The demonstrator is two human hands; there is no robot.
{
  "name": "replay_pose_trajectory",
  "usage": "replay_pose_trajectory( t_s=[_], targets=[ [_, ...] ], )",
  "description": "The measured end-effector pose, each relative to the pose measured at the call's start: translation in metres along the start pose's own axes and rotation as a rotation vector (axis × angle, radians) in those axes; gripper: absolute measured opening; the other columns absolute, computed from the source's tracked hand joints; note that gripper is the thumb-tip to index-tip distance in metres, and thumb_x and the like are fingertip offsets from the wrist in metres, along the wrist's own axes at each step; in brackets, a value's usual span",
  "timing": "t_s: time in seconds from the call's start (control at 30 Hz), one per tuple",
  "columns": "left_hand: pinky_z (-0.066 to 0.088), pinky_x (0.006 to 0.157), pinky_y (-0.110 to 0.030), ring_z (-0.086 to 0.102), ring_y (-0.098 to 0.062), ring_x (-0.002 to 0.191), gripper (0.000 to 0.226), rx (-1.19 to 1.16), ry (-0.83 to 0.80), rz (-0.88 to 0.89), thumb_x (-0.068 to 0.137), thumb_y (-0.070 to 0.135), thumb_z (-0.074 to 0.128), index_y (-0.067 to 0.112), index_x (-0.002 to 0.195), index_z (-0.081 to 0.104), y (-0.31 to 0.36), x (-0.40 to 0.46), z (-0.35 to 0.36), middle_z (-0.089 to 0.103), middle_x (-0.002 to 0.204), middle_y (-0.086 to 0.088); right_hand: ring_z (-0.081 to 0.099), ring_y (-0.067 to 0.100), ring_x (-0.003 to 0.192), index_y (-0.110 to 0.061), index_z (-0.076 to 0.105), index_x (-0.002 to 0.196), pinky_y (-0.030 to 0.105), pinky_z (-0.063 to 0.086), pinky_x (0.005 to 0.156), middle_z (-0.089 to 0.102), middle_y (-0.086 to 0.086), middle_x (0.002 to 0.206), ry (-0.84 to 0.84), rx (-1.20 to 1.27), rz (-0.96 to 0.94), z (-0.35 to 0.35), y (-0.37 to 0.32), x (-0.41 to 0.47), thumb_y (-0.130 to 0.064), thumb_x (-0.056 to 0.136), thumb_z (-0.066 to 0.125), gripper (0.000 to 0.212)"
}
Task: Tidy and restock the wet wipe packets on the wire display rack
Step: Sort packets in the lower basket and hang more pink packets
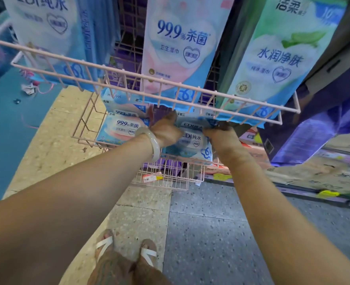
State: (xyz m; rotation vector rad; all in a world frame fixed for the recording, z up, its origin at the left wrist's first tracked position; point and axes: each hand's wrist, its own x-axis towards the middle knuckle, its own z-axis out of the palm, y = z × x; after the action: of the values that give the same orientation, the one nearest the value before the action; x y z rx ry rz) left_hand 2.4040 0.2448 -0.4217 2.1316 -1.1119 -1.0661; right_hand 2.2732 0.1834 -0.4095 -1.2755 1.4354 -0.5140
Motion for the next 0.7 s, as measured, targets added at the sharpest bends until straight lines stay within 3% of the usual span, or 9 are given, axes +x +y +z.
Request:
replay_pose_trajectory(
  t_s=[0.13, 0.2, 0.33, 0.47, 0.57, 0.63, 0.7],
  targets=[
    [0.036, 0.107, -0.046, 0.052, -0.033, 0.118, 0.028, -0.108, 0.066, 0.054, 0.087, 0.012, 0.051, 0.013, 0.116, 0.052, -0.005, 0.004, 0.002, 0.060, 0.122, -0.011, 0.059, 0.026, 0.099, -0.006, 0.056, 0.111, 0.039, 0.048, 0.094, 0.060, 0.004, 0.102, -0.032, 0.026, -0.051, 0.003, 0.002, 0.005, -0.002, 0.080, 0.064, 0.032],
    [0.037, 0.106, -0.045, 0.054, -0.034, 0.116, 0.024, -0.174, 0.112, 0.082, 0.087, 0.010, 0.053, 0.011, 0.111, 0.055, -0.009, 0.005, 0.007, 0.063, 0.118, -0.012, 0.060, 0.024, 0.096, -0.014, 0.057, 0.099, 0.038, 0.050, 0.092, 0.061, 0.003, 0.101, -0.041, 0.054, -0.057, 0.002, 0.005, 0.006, -0.002, 0.080, 0.065, 0.024],
    [0.036, 0.110, -0.038, 0.048, -0.031, 0.127, 0.043, -0.292, 0.173, 0.070, 0.086, 0.006, 0.052, 0.011, 0.129, 0.052, -0.009, 0.006, 0.015, 0.058, 0.132, -0.013, 0.064, 0.027, 0.095, -0.020, 0.057, 0.084, 0.038, 0.052, 0.087, 0.064, 0.004, 0.098, -0.049, 0.119, -0.080, 0.001, 0.010, 0.008, -0.001, 0.079, 0.066, 0.021],
    [0.035, 0.112, -0.039, 0.047, -0.027, 0.130, 0.049, -0.334, 0.154, 0.061, 0.088, 0.009, 0.051, 0.013, 0.137, 0.045, -0.011, 0.004, 0.016, 0.054, 0.137, -0.010, 0.064, 0.025, 0.096, -0.011, 0.059, 0.097, 0.035, 0.053, 0.086, 0.065, 0.011, 0.109, -0.039, 0.108, -0.127, 0.005, 0.016, 0.008, -0.003, 0.079, 0.066, 0.020],
    [0.034, 0.111, -0.039, 0.046, -0.028, 0.129, 0.043, -0.202, 0.120, 0.065, 0.092, 0.017, 0.049, 0.013, 0.135, 0.045, -0.011, 0.002, 0.012, 0.053, 0.137, -0.010, 0.060, 0.028, 0.110, -0.003, 0.051, 0.120, 0.039, 0.048, 0.098, 0.062, 0.014, 0.121, -0.046, -0.104, -0.159, 0.007, 0.017, 0.009, -0.010, 0.082, 0.064, 0.041],
    [0.036, 0.108, -0.035, 0.047, -0.030, 0.125, 0.040, -0.108, 0.163, 0.097, 0.091, 0.019, 0.051, 0.015, 0.130, 0.047, -0.008, -0.006, 0.008, 0.054, 0.133, -0.011, 0.057, 0.031, 0.115, -0.005, 0.046, 0.124, 0.036, 0.044, 0.101, 0.060, 0.016, 0.124, -0.015, -0.265, -0.189, 0.009, 0.016, 0.004, -0.015, 0.084, 0.062, 0.045],
    [0.038, 0.105, -0.029, 0.051, -0.028, 0.122, 0.039, -0.155, 0.251, 0.176, 0.088, 0.010, 0.052, 0.013, 0.127, 0.050, -0.008, -0.021, 0.008, 0.055, 0.129, -0.012, 0.052, 0.030, 0.119, -0.007, 0.045, 0.127, 0.033, 0.041, 0.102, 0.056, 0.016, 0.127, 0.087, -0.357, -0.308, 0.012, 0.016, -0.010, -0.015, 0.084, 0.060, 0.046]
  ],
)
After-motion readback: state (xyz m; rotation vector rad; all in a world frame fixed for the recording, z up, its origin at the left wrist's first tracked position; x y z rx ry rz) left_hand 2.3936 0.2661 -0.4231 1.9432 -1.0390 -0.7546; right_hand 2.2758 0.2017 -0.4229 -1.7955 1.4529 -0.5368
